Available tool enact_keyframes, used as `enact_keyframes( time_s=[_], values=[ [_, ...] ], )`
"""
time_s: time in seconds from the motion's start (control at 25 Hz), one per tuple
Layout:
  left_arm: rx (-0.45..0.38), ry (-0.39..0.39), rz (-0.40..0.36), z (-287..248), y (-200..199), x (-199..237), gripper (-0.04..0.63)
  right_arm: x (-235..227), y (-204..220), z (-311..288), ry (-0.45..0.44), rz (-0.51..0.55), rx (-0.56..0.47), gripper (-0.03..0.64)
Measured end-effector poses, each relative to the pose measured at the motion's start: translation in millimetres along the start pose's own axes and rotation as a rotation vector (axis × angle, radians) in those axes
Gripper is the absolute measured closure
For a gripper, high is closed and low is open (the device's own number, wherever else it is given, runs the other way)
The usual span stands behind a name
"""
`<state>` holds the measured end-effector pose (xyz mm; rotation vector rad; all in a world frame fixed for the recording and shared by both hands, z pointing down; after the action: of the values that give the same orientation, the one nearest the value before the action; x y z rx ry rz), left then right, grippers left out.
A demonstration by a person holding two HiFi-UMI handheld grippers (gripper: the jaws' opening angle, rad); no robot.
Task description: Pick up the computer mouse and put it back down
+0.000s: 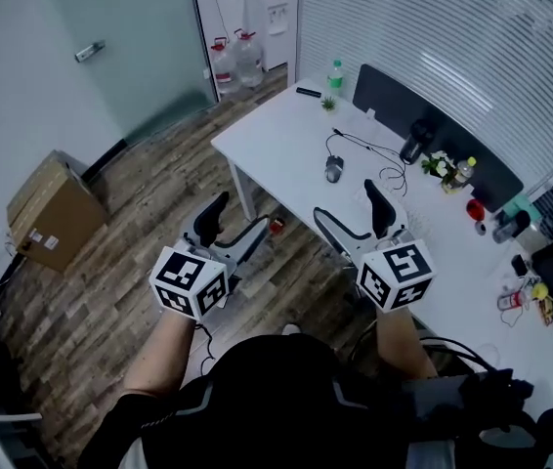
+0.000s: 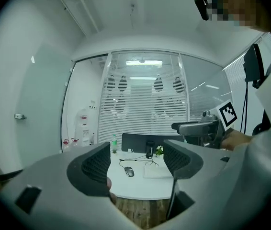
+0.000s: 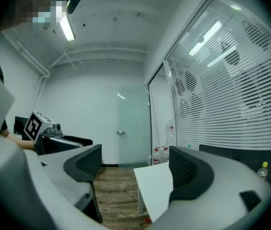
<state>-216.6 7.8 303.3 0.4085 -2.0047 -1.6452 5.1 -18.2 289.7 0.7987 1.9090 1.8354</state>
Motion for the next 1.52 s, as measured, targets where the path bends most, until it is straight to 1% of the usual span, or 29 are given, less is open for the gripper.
enact_keyframes(
  time_s=[0.12,0.32,0.44,0.56,0.68,0.84,0.96,1.0,1.12,1.28,1.52],
  values=[
    [0.012,0.013,-0.002,-22.7,0.5,1.5,0.239,-19.6,4.5,-8.8,0.001,0.0,-0.002,0.186],
    [-0.002,0.0,0.002,-51.4,-1.2,3.7,0.239,-44.4,9.7,-17.9,-0.008,0.002,0.002,0.186],
    [0.007,-0.001,0.005,-68.3,-3.0,7.4,0.239,-59.5,11.9,-23.6,-0.007,-0.002,-0.001,0.186],
    [0.034,0.002,-0.006,-79.6,-2.0,11.1,0.239,-67.6,19.8,-25.6,-0.004,-0.029,0.01,0.187],
    [0.026,0.012,-0.009,-92.0,-9.3,15.3,0.239,-75.4,20.2,-28.6,0.009,-0.037,0.009,0.192],
    [0.036,0.05,0.032,-114.7,-11.8,25.0,0.239,-84.8,25.1,-37.8,0.04,-0.025,0.025,0.191],
    [0.047,0.071,-0.02,-137.6,-13.3,32.8,0.239,-95.5,27.9,-46.1,0.076,-0.032,0.037,0.192],
    [0.045,0.084,-0.027,-145.4,-14.6,36.7,0.239,-98.5,28.2,-50.2,0.089,-0.031,0.043,0.192],
    [0.038,0.123,-0.021,-170.4,-20.3,55.7,0.239,-104.7,28.8,-68.1,0.128,-0.024,0.07,0.192],
    [0.053,0.193,-0.023,-205.4,-31.3,83.1,0.239,-114.7,24.5,-97.4,0.187,0.005,0.1,0.192],
    [0.073,0.289,-0.01,-253.4,-50.0,129.9,0.239,-132.2,27.5,-143.8,0.284,-0.067,0.139,0.197]
  ],
)
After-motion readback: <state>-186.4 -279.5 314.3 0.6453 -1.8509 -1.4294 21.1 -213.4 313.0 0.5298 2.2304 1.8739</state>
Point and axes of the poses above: the fingertips, and each gripper's own axes: z backward along the fingers, x to its left, y out of its underside, the point moved 6 cm from there along z, backward along the fingers, and after that the axes turned 8 degrees about z, right-handed, at the moved point
